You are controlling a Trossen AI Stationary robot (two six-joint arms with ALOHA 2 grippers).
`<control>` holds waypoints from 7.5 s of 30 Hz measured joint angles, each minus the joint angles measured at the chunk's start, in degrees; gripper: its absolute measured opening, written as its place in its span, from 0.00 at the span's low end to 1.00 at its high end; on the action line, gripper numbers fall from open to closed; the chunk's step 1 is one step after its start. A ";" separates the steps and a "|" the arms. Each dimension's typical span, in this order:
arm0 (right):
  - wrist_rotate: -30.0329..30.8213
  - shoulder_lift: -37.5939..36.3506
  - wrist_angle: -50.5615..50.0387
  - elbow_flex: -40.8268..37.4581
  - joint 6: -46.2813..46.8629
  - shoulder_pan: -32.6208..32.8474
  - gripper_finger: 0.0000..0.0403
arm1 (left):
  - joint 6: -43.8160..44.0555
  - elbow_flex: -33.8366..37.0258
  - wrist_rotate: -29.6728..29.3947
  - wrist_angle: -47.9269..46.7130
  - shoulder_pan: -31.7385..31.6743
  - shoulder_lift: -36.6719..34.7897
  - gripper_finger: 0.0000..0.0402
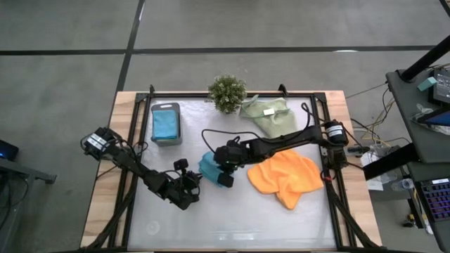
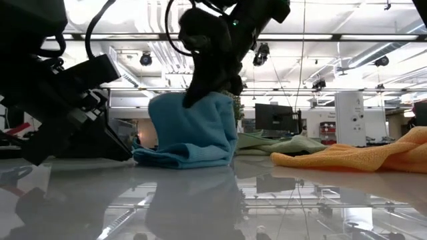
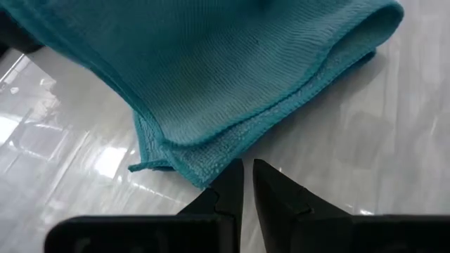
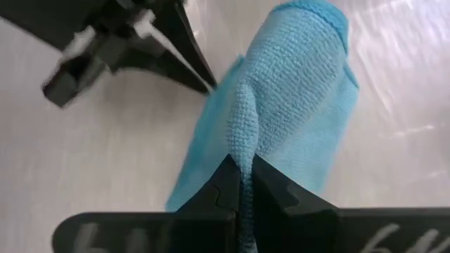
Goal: Fold microfiber towels
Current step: Fold the blue microfiber cloth
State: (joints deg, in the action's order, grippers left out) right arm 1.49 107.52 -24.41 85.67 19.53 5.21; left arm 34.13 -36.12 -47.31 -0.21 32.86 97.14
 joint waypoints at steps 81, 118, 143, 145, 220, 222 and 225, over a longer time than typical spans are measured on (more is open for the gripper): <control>-10.66 5.56 33.56 -18.56 -7.04 3.94 0.03 | -7.51 -0.59 6.23 -4.53 -10.38 -7.60 0.05; -7.64 7.44 47.28 -23.96 -19.30 -2.86 0.03 | -5.66 -6.31 7.41 19.00 -8.15 8.09 0.05; -3.25 -0.32 38.02 -23.96 -24.15 -3.10 0.03 | -2.46 -5.31 14.09 16.16 -7.89 5.47 0.05; -3.55 -0.86 37.71 -23.96 -24.17 -3.08 0.03 | -2.43 -5.36 14.19 14.88 -7.87 4.87 0.05; -2.36 1.21 40.26 -21.88 -25.27 5.80 0.34 | -3.36 -3.91 10.78 -0.18 -10.78 0.22 0.05; -0.81 1.68 40.18 -21.16 -24.10 5.80 0.34 | -3.32 -3.89 10.80 -0.20 -10.78 0.22 0.05; 2.20 2.58 39.75 -20.29 -22.98 5.77 0.35 | -3.21 -3.85 10.81 0.03 -10.78 0.22 0.05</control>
State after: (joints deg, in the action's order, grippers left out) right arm 3.69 110.10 15.34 65.38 -3.45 10.98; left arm 30.92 -39.97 -36.50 -0.17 22.09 97.36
